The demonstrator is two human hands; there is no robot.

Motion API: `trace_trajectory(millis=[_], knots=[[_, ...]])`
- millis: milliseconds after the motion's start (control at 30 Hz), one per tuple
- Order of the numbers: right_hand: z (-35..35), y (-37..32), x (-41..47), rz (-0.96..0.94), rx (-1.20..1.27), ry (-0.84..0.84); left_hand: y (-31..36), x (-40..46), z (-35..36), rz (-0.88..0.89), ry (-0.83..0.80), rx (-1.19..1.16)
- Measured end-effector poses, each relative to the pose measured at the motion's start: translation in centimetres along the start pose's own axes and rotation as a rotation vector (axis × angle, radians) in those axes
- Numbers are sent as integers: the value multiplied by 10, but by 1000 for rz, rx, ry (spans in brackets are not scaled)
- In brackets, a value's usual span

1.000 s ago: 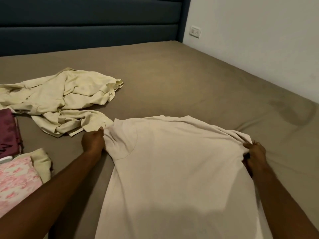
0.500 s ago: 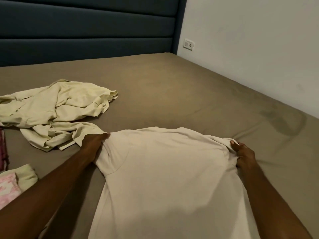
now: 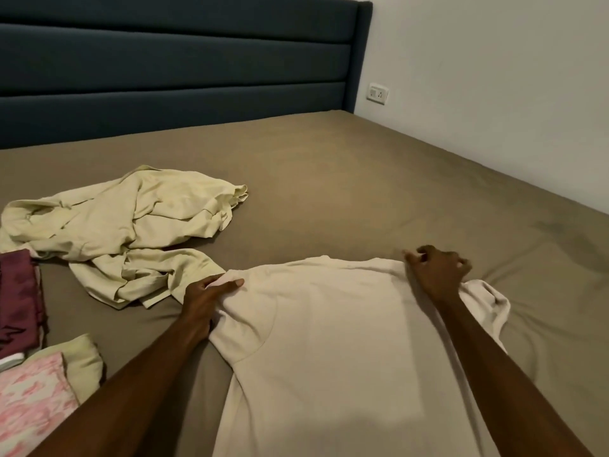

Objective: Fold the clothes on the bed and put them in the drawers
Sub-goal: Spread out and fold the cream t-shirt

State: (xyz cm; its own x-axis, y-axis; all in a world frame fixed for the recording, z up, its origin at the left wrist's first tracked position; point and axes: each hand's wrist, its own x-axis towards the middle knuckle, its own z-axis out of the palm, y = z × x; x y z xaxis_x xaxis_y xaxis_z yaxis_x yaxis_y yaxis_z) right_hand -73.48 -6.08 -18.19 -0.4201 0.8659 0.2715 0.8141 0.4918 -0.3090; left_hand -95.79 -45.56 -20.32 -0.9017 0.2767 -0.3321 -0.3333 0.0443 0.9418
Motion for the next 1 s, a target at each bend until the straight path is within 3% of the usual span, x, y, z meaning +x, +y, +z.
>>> trace_trajectory(millis=[133,233,500,633,767,867,1000], knots=[[34,-42,7,-132,63,-197,-5,5,-1,-23,-2,-70],[50,-53,16,-74,170,-135,-8,12,-6,-46,-32,-192],[79,-66,4,-165,-270,88,-13,15,-10,-31,-39,-232],[56,-128,-71,-272,-92,141,-9,19,-6,-53,2,-63],[25,-198,-212,-495,203,-73,5,22,-3,-44,4,99],[4,-233,-287,-693,154,-214,28,20,-16,-53,-76,258],[6,-251,-302,-850,71,-175,44,34,-43,-3,-94,406]])
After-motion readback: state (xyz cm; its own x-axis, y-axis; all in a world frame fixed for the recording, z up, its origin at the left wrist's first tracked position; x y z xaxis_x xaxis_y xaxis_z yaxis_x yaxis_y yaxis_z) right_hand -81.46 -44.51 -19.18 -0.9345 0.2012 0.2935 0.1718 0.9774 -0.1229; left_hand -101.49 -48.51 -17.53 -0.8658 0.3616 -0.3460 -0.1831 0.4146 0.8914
